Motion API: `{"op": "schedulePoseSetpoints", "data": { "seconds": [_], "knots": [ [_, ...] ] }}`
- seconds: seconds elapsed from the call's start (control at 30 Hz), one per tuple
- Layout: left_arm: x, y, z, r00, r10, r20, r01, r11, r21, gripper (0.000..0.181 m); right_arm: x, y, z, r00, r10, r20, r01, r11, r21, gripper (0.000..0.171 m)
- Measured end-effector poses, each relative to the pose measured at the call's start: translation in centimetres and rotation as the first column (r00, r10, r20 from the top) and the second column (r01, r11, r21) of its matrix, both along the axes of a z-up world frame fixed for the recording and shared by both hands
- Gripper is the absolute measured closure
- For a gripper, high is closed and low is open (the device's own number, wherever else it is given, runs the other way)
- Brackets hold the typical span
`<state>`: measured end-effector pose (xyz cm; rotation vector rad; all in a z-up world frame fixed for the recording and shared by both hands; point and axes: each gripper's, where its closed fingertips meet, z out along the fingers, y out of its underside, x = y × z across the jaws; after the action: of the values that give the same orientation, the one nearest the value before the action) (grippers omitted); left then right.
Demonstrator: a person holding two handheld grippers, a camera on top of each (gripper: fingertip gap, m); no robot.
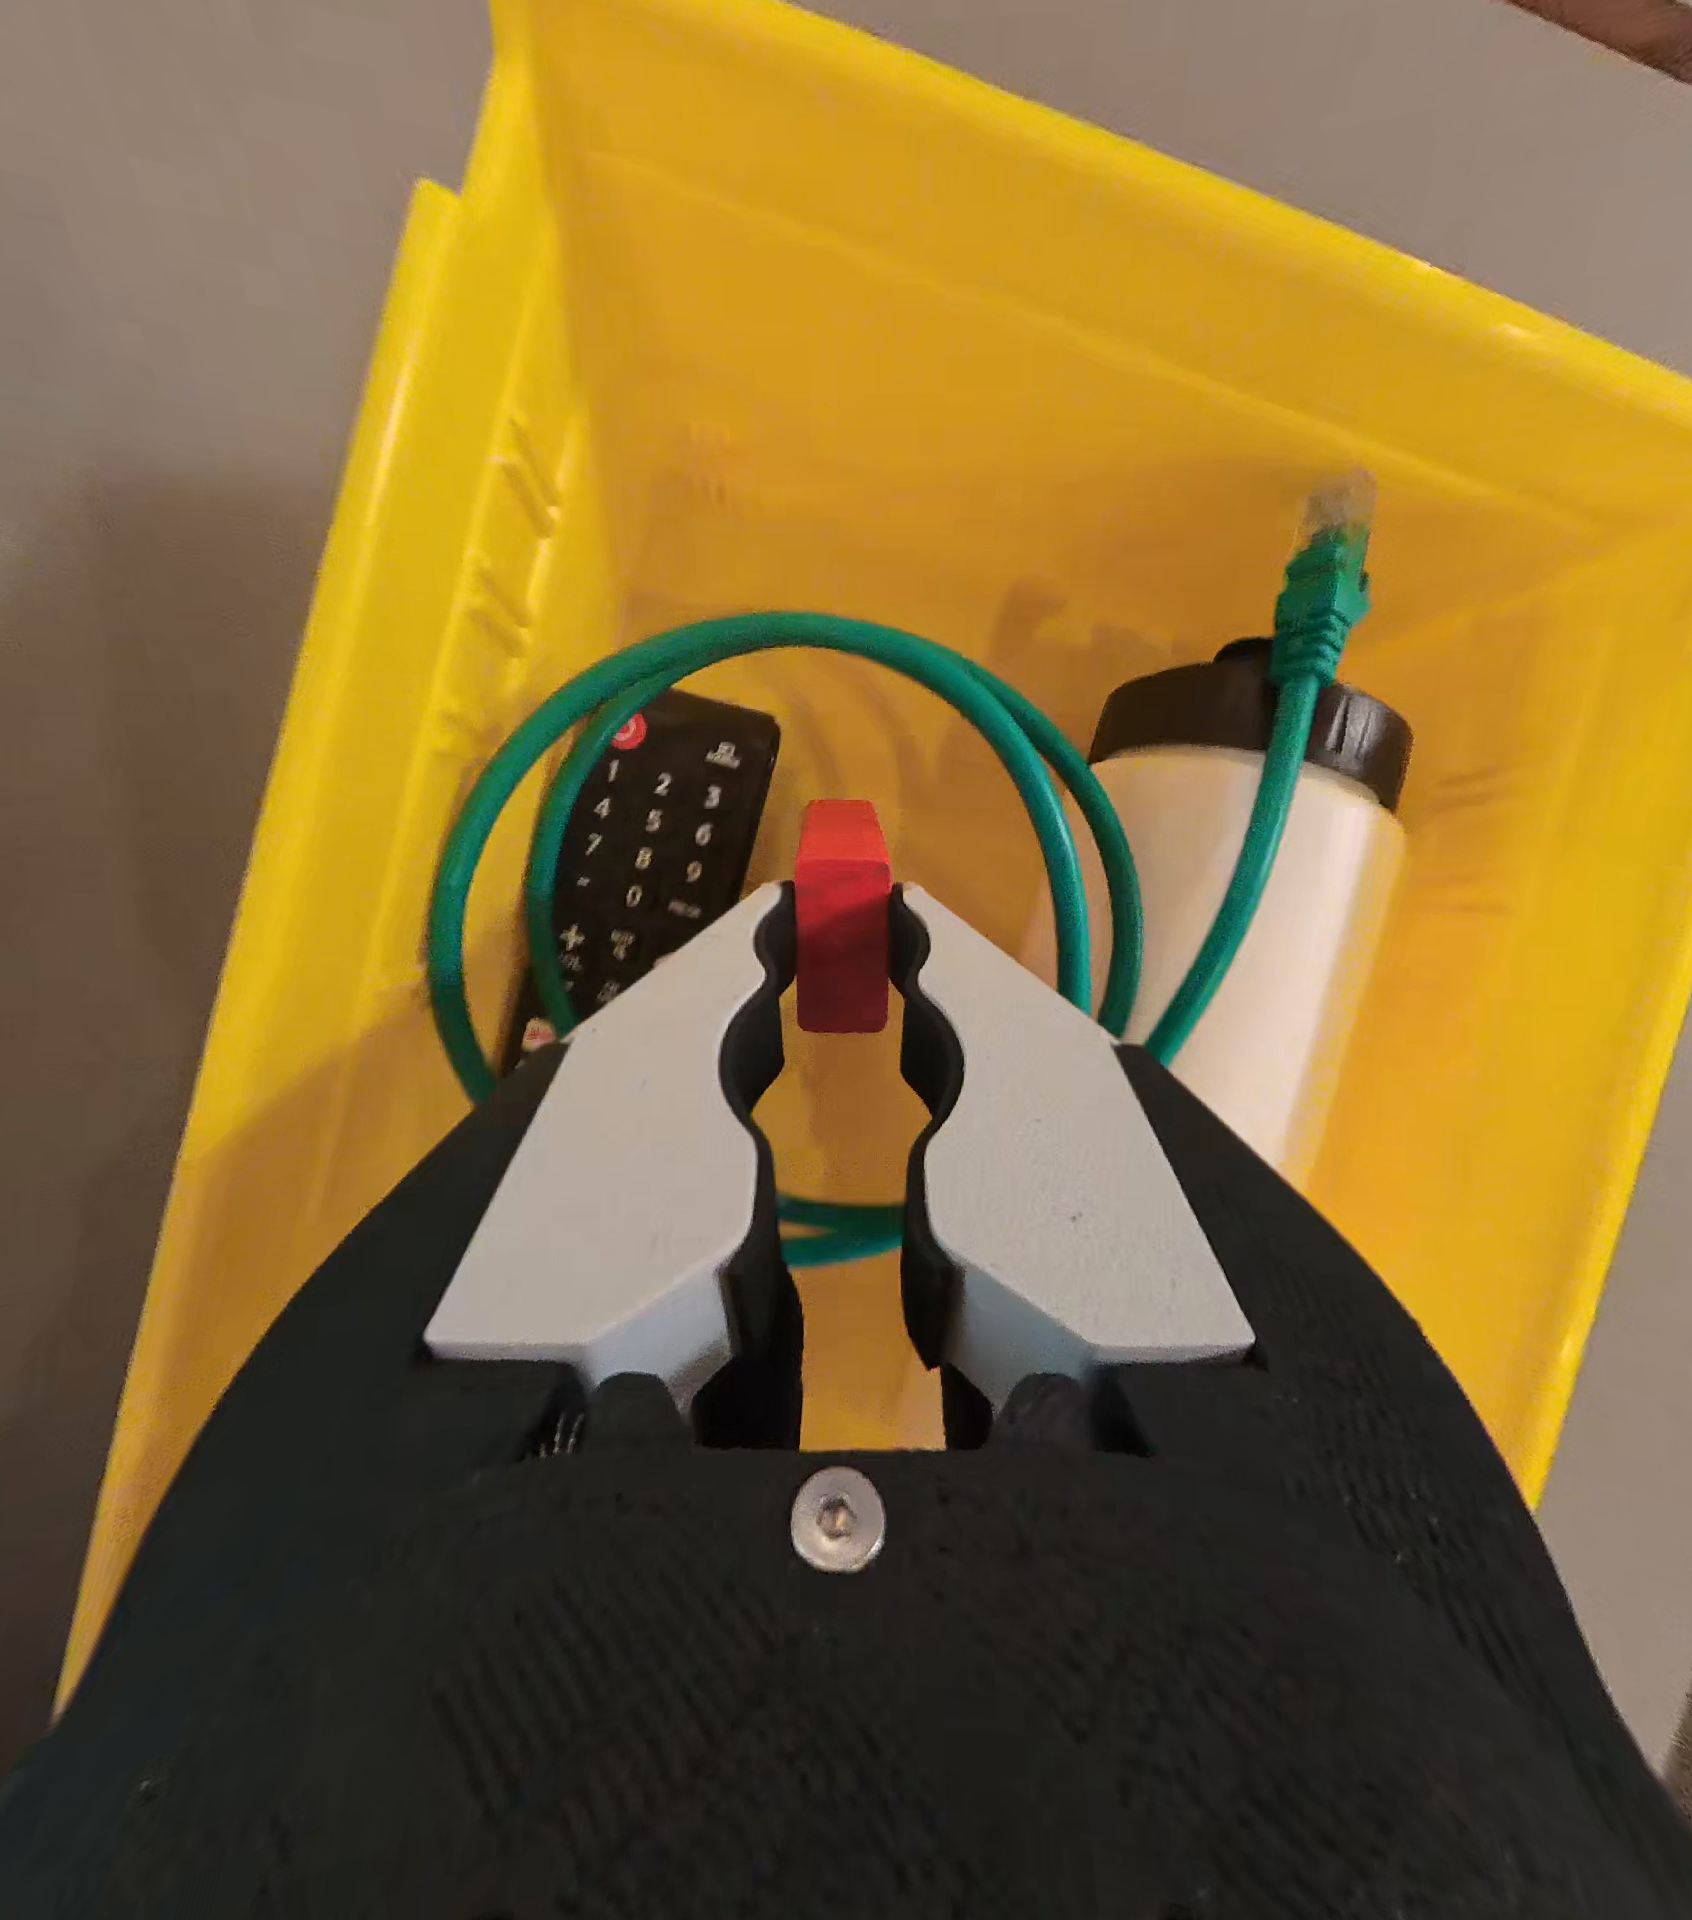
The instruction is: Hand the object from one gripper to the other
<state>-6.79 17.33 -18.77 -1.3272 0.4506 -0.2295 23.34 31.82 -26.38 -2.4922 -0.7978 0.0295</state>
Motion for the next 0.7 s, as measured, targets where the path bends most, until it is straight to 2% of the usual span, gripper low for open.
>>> {"op": "schedulePoseSetpoints", "data": {
  "seconds": [0.03, 0.13, 0.23, 0.33, 0.4, 0.53, 0.63, 0.7],
  "knots": [
    [0.0, 0.0, 0.0, 1.000, -0.001, -0.004, 0.001, 1.000, 0.001, 0.144, -0.2, 0.5, -0.3, 1.000, -0.003, 0.018, 0.003, 1.000, 0.004, 0.156],
    [0.1, -0.1, 0.0, 1.000, -0.002, -0.014, 0.003, 1.000, 0.004, 0.146, -0.3, 1.0, -1.4, 0.998, -0.014, 0.063, 0.015, 1.000, -0.015, 0.156],
    [0.2, -0.2, 0.0, 1.000, -0.007, -0.015, 0.007, 1.000, 0.002, 0.147, 0.6, -0.4, -3.0, 0.990, -0.027, 0.137, 0.044, 0.992, -0.120, 0.154],
    [0.4, -0.2, -0.1, 1.000, -0.013, -0.014, 0.013, 1.000, -0.002, 0.147, 0.4, -1.8, -3.0, 0.993, -0.034, 0.113, 0.054, 0.981, -0.186, 0.143],
    [0.4, -0.1, -0.2, 1.000, -0.017, -0.012, 0.017, 1.000, -0.009, 0.147, 0.4, -2.3, -2.2, 0.993, -0.034, 0.117, 0.054, 0.983, -0.175, 0.133],
    [0.5, -0.1, -0.3, 1.000, -0.020, -0.011, 0.020, 1.000, -0.014, 0.147, 0.8, -2.6, 1.5, 0.991, -0.084, 0.109, 0.088, 0.995, -0.039, 0.126],
    [0.5, -0.1, -0.3, 1.000, -0.017, -0.011, 0.017, 1.000, -0.015, 0.147, 0.8, -2.2, 6.0, 0.991, -0.114, 0.075, 0.101, 0.981, 0.166, 0.126],
    [0.4, -0.1, -0.2, 1.000, -0.014, -0.010, 0.014, 1.000, -0.012, 0.147, 0.4, -1.8, 9.4, 0.993, -0.111, 0.048, 0.089, 0.940, 0.330, 0.126]
  ]
}}
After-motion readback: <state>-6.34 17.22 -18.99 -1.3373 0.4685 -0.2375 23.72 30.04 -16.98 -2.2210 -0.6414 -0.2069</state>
